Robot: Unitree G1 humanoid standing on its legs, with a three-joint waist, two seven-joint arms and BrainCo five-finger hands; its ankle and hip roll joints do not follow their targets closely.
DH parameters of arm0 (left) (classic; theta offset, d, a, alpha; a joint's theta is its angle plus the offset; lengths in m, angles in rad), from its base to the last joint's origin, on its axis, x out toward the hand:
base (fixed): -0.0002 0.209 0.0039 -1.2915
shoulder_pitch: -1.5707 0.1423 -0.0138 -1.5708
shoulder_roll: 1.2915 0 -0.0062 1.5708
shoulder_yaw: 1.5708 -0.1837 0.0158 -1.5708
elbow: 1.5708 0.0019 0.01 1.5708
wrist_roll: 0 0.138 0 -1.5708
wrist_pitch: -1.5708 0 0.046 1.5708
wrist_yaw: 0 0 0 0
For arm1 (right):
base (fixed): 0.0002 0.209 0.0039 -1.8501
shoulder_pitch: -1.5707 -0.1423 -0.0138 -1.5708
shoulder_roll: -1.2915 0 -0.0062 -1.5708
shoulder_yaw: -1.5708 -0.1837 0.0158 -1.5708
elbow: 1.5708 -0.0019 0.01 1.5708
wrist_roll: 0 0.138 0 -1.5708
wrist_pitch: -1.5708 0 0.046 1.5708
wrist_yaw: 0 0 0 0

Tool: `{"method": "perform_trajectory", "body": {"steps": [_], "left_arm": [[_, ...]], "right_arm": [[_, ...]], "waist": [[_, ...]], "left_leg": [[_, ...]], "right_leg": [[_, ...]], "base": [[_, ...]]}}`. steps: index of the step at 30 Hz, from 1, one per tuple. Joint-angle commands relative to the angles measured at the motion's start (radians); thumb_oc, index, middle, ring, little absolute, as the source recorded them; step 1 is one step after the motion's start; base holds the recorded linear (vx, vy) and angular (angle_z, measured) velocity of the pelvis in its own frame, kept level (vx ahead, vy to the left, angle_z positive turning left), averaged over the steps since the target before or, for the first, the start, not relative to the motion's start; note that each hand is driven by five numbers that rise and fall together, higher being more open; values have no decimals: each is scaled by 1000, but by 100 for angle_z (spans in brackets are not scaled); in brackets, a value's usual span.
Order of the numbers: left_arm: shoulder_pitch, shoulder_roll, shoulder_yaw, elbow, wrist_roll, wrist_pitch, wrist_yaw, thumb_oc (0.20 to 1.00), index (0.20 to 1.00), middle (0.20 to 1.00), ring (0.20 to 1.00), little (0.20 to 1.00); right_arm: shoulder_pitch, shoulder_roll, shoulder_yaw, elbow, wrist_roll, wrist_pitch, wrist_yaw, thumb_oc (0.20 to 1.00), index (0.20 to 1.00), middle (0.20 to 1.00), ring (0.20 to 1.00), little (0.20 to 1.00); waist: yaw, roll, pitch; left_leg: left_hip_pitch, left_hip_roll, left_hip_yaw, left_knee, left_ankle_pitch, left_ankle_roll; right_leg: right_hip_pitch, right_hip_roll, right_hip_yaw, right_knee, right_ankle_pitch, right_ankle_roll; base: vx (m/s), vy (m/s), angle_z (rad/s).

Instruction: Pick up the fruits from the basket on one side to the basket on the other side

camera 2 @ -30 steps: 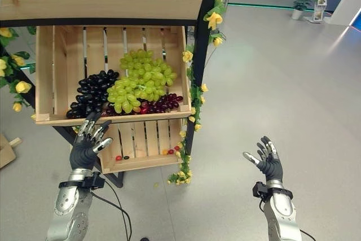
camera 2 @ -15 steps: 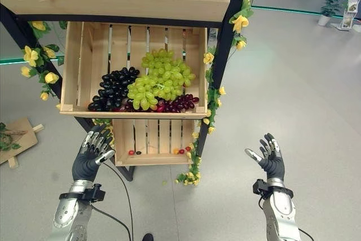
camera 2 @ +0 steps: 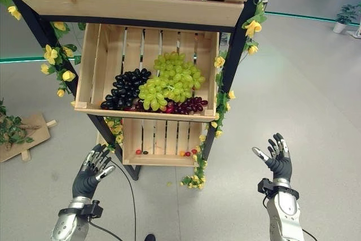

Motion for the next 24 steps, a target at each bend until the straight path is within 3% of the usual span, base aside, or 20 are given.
{"method": "perform_trajectory", "body": {"steps": [1, 19, 22, 24], "left_arm": [[-43, 51, 11, -25, 66, -58, -3, 1000, 1000, 1000, 1000, 1000], [-63, 43, 41, 4, 111, -77, 58, 1000, 1000, 1000, 1000, 1000], [-59, 42, 50, 2, 109, -80, 60, 1000, 1000, 1000, 1000, 1000], [-69, 51, 56, -9, 108, -91, 68, 1000, 1000, 1000, 1000, 1000]], "right_arm": [[-45, -18, -64, -69, -10, -78, -9, 1000, 1000, 1000, 1000, 1000], [-26, -25, -33, -90, -8, -59, 14, 1000, 1000, 1000, 1000, 1000], [-23, -25, -28, -106, -1, -58, 26, 1000, 1000, 1000, 1000, 1000], [-40, -36, -8, -123, 2, -62, 32, 1000, 1000, 1000, 1000, 1000]], "waist": [[7, -21, -9], [-10, -23, -2], [-10, -24, 7], [3, -25, 50]], "left_leg": [[-12, 0, 22, 66, -88, 13], [-4, 30, 44, 115, -106, 5], [-11, 34, 38, 142, -111, 1], [-47, 37, 23, 167, -84, -20]], "right_leg": [[-36, -24, -24, 40, -40, 11], [-50, 2, 34, 73, -71, -10], [-54, 12, 43, 84, -80, -20], [-78, 27, 50, 69, -67, -28]], "base": [[3, -12, 15], [-6, -27, -3], [-62, -74, -2], [-238, -104, -9]]}}
